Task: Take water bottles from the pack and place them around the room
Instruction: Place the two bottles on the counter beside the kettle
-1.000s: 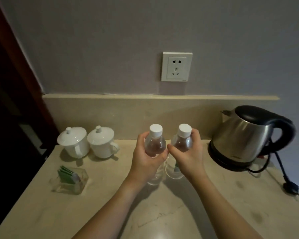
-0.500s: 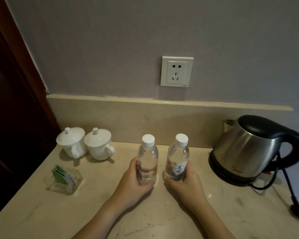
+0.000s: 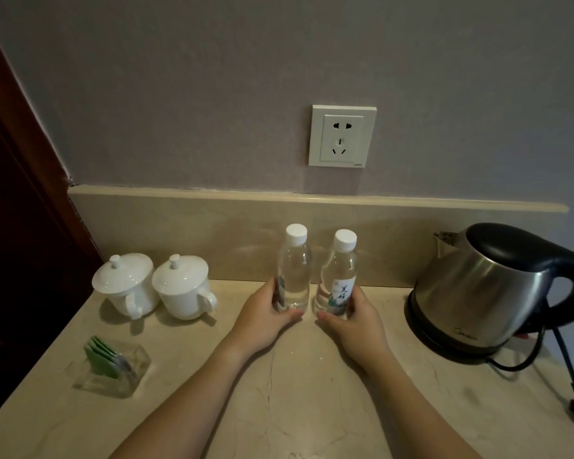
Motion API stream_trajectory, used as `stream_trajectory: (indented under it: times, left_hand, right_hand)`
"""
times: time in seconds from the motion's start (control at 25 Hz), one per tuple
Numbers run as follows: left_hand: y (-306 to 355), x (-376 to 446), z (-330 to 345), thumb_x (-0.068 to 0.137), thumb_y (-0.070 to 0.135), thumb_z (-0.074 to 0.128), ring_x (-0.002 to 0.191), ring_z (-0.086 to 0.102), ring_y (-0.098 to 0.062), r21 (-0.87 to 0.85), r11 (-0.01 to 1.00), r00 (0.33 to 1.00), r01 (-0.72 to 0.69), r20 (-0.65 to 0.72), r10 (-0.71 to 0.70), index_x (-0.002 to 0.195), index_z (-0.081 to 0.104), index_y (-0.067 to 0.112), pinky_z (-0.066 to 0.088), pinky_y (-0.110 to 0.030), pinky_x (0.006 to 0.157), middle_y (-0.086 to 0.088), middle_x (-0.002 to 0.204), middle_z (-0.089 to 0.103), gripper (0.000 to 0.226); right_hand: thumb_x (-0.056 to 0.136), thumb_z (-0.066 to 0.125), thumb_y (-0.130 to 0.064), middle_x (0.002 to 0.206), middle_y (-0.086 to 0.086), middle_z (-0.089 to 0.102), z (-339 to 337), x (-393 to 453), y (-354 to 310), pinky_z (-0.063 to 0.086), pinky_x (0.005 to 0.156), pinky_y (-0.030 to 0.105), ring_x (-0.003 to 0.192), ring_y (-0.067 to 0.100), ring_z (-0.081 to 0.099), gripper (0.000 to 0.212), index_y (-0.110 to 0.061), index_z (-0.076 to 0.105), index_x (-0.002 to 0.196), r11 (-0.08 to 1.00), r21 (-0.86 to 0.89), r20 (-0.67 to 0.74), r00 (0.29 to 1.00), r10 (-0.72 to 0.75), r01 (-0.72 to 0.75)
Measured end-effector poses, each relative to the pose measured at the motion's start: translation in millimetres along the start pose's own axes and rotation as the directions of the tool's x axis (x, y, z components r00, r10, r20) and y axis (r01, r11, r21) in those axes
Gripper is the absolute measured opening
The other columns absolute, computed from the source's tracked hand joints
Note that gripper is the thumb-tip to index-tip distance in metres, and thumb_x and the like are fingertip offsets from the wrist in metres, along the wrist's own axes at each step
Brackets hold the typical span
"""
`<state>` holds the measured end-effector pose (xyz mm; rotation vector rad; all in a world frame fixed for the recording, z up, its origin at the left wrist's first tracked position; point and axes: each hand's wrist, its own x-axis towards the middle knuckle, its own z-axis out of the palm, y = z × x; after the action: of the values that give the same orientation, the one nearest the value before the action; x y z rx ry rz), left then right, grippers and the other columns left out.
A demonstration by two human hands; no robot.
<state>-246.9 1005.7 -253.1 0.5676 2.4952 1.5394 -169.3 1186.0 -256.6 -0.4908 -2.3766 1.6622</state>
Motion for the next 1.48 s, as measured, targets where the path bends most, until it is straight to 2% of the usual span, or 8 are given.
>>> stream_trajectory:
  times: [0.16,0.32,0.56,0.72,0.96,1.16,1.32,1.48]
  left_hand:
    - [-5.5,19.2,3.8,0.072,0.026,0.084,0.096,0.068,0.001,-0.005,1.0,0.999,-0.021,-0.03,0.021,0.114,0.059,0.036,0.055,-0.024,0.086,0.015,0.103,0.074,0.05]
    - [-9.5,19.2,-0.5,0.075,0.016,0.082,0.096,0.064,0.013,0.0,0.999,0.999,-0.045,-0.004,0.045,0.108,0.054,0.046,0.046,-0.007,0.082,0.023,0.104,0.07,0.053]
    - [-5.8,21.6,16.5,0.063,0.035,0.089,0.087,0.059,-0.003,0.073,0.997,0.981,-0.025,-0.191,0.039,0.106,0.061,0.029,0.044,-0.014,0.069,0.013,0.099,0.06,0.053]
    - [-10.6,22.6,15.6,0.065,0.033,0.088,0.088,0.064,-0.003,0.043,0.999,0.985,-0.018,-0.172,0.025,0.106,0.062,0.03,0.045,-0.008,0.068,0.013,0.099,0.069,0.048]
    - [-0.8,23.3,28.4,0.059,0.041,0.089,0.091,0.066,-0.005,0.062,0.998,0.954,-0.019,-0.297,0.036,0.099,0.055,0.043,0.058,-0.032,0.078,0.017,0.097,0.068,0.052]
    - [-3.1,25.9,32.9,0.058,0.048,0.086,0.098,0.065,-0.009,0.051,0.999,0.954,0.017,-0.301,-0.001,0.106,0.057,0.034,0.058,-0.032,0.081,0.014,0.104,0.065,0.058]
    - [2.6,6.7,20.9,0.061,0.057,0.082,0.119,0.051,-0.015,0.083,0.996,0.93,-0.029,-0.363,0.057,0.131,0.047,0.023,0.05,-0.037,0.099,0.012,0.123,0.047,0.085]
    - [47.7,-30.0,-9.6,0.076,0.044,0.078,0.102,0.055,-0.008,0.185,0.97,0.881,-0.16,-0.417,0.225,0.114,0.057,0.024,0.044,-0.011,0.087,0.01,0.108,0.057,0.048]
  right_hand:
    - [0.071,0.082,-0.03,0.109,-0.022,0.066,5.9,22.2,1.6,0.056,0.091,0.038,0.099,0.003,0.064,0.062,-0.037,0.053,0.125,0.998,-0.062,-0.047,0.998,-0.031,0.028]
    - [0.072,0.081,-0.028,0.109,-0.023,0.062,5.4,24.9,5.0,0.053,0.086,0.027,0.098,0.001,0.062,0.064,-0.036,0.051,0.128,0.996,-0.085,-0.031,0.999,-0.015,0.012]
    - [0.067,0.085,-0.034,0.109,-0.022,0.06,9.8,27.0,-0.2,0.051,0.086,0.026,0.097,0.002,0.059,0.068,-0.035,0.052,0.126,0.988,-0.153,-0.099,0.994,-0.049,0.033]
    - [0.07,0.084,-0.031,0.122,-0.015,0.062,11.1,28.1,-0.4,0.05,0.089,0.027,0.101,0.003,0.056,0.072,-0.031,0.049,0.133,0.986,-0.165,-0.1,0.994,-0.032,0.016]
    - [0.07,0.084,-0.036,0.118,-0.014,0.052,9.0,30.0,-2.3,0.046,0.081,0.021,0.099,0.005,0.056,0.065,-0.027,0.053,0.126,0.967,-0.246,-0.144,0.985,-0.099,0.061]
    - [0.071,0.084,-0.034,0.118,-0.011,0.053,11.2,30.9,-3.0,0.046,0.081,0.02,0.1,0.006,0.054,0.069,-0.024,0.05,0.13,0.969,-0.241,-0.142,0.986,-0.085,0.049]
    - [0.073,0.079,-0.007,0.133,-0.004,0.043,3.7,11.2,-15.7,0.055,0.071,0.019,0.113,0.015,0.05,0.081,-0.027,0.038,0.14,0.992,0.119,-0.177,0.983,0.05,-0.029]
    - [0.082,0.062,0.003,0.096,0.002,0.053,-26.9,-27.4,-71.9,0.048,0.071,0.026,0.083,0.014,0.052,0.038,-0.02,0.053,0.111,0.902,0.294,-0.395,0.899,-0.186,0.316]
